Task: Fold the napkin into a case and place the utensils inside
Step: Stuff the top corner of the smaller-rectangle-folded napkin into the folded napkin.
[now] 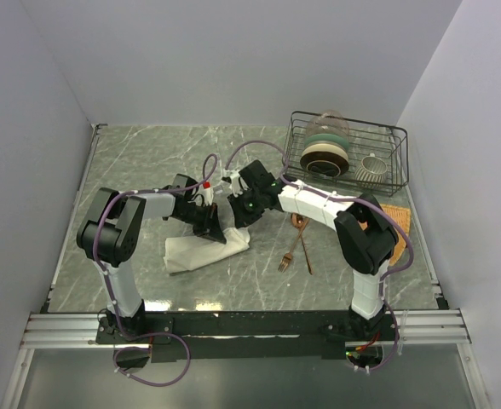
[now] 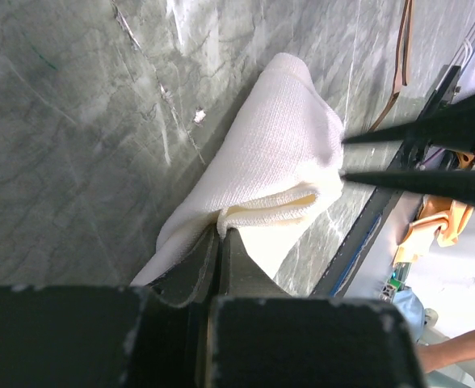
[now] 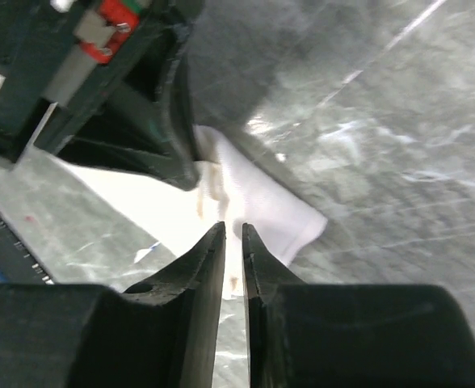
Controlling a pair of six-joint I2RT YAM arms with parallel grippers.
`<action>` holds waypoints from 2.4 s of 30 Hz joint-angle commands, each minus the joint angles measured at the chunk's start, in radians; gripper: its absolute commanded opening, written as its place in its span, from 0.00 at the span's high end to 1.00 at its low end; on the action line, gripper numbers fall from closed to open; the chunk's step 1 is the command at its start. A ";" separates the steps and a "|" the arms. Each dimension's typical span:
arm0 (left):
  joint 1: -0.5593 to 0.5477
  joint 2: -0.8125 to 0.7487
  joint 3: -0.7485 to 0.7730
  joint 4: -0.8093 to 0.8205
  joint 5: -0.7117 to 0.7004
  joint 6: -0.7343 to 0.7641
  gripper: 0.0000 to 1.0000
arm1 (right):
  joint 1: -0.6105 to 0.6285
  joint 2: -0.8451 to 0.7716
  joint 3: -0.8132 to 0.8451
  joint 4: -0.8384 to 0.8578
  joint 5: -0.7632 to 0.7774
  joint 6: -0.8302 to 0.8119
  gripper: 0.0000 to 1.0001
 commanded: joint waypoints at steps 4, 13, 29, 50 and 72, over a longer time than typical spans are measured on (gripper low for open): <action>-0.013 0.030 -0.037 0.007 -0.120 0.029 0.99 | 0.042 -0.060 -0.039 0.065 0.186 -0.040 0.79; -0.013 0.025 -0.038 0.009 -0.121 0.030 0.99 | 0.082 -0.043 -0.033 0.071 0.196 -0.027 0.58; -0.002 0.027 -0.040 0.012 -0.105 0.023 0.99 | 0.139 -0.072 -0.045 0.087 0.269 -0.076 0.48; 0.003 0.039 -0.034 0.007 -0.095 0.023 0.99 | 0.191 -0.006 -0.122 0.162 0.399 -0.172 0.50; 0.018 0.073 -0.025 0.024 -0.118 -0.028 0.99 | 0.171 -0.078 -0.079 0.131 0.386 -0.098 1.00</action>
